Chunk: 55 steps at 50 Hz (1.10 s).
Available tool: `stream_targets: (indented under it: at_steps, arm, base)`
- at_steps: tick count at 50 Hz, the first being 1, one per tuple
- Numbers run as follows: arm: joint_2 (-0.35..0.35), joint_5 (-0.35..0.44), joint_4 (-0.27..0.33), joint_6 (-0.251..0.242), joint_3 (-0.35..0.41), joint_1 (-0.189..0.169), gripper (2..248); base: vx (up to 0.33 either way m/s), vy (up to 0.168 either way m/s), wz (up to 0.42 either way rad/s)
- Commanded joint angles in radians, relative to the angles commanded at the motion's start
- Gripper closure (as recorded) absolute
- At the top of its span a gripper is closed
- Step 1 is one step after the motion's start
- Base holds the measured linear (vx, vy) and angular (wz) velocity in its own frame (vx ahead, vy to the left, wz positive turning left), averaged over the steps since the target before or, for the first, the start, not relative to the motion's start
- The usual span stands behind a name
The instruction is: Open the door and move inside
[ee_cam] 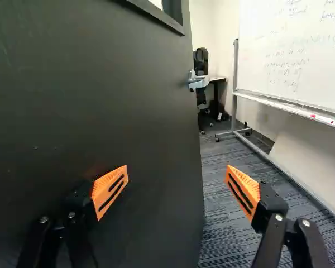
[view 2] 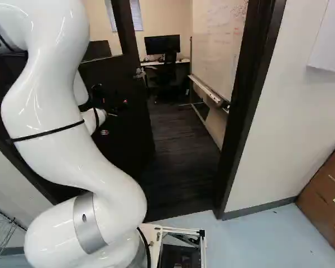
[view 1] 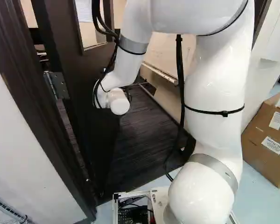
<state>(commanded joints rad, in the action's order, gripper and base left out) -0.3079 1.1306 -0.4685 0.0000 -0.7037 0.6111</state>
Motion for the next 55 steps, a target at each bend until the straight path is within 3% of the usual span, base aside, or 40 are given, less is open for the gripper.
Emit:
stream_targets:
  at_steps: [32,55]
  arm:
    - [-0.053,0.0,0.035,0.0,-0.065,0.048,3]
    - [-0.064,0.003,0.086,0.0,-0.078,0.058,3]
  base:
    - [0.0,0.0,0.0]
    - [0.0,0.0,0.0]
